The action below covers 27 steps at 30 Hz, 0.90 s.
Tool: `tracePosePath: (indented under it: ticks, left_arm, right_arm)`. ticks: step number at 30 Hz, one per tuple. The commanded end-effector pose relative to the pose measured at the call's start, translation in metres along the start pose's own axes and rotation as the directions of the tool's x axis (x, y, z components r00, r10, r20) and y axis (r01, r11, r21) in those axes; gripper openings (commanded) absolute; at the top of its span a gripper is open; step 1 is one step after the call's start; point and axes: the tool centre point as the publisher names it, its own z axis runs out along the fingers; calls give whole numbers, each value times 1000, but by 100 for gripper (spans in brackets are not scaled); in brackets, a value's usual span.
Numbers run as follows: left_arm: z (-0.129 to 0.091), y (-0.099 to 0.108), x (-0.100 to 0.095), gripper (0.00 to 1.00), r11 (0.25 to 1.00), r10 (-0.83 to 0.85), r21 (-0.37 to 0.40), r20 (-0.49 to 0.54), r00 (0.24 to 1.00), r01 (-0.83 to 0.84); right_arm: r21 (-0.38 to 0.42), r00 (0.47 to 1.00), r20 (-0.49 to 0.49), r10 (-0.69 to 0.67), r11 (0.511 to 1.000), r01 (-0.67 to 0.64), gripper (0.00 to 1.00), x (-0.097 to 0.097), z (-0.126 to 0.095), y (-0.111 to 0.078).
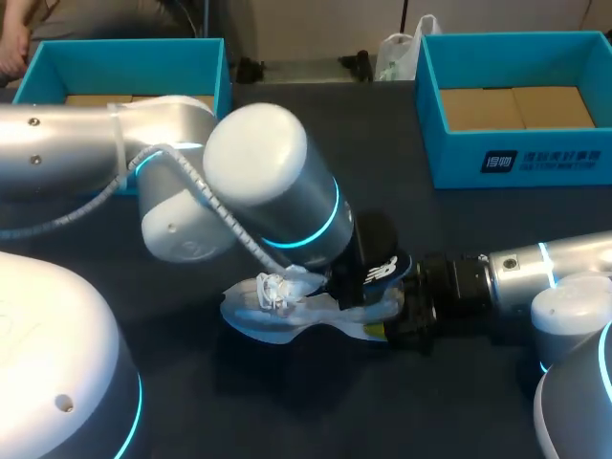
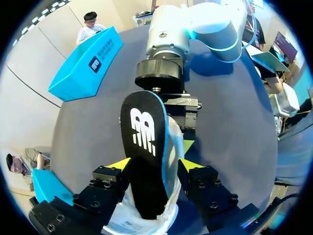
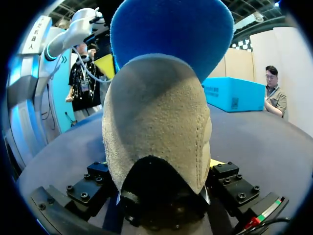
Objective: Take the shoe out of the shoebox, open the shoe tongue, remove and reinsert the insole, then place the shoe into the shoebox
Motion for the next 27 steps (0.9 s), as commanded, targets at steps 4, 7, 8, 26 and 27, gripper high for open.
tracePosePath:
  ticks: [4,7,8,26,27]
  left_arm:
    - [-1,-6,10,61,1000,-21,-5,79,997,21]
    - [3,-8,14,56,1000,-26,-8,110,994,27]
    - [5,-8,16,56,1000,-26,-10,118,993,27]
    - [21,-13,13,49,997,-77,5,280,957,79]
    - [20,-13,12,49,997,-81,9,286,955,81]
  right_arm:
    - [4,1000,2,0,1000,0,0,1,3,-1]
    - [4,1000,2,0,1000,0,0,1,3,-1]
    - [4,1000,2,0,1000,0,0,1,3,-1]
    - [4,1000,2,0,1000,0,0,1,3,-1]
    - [4,1000,2,0,1000,0,0,1,3,-1]
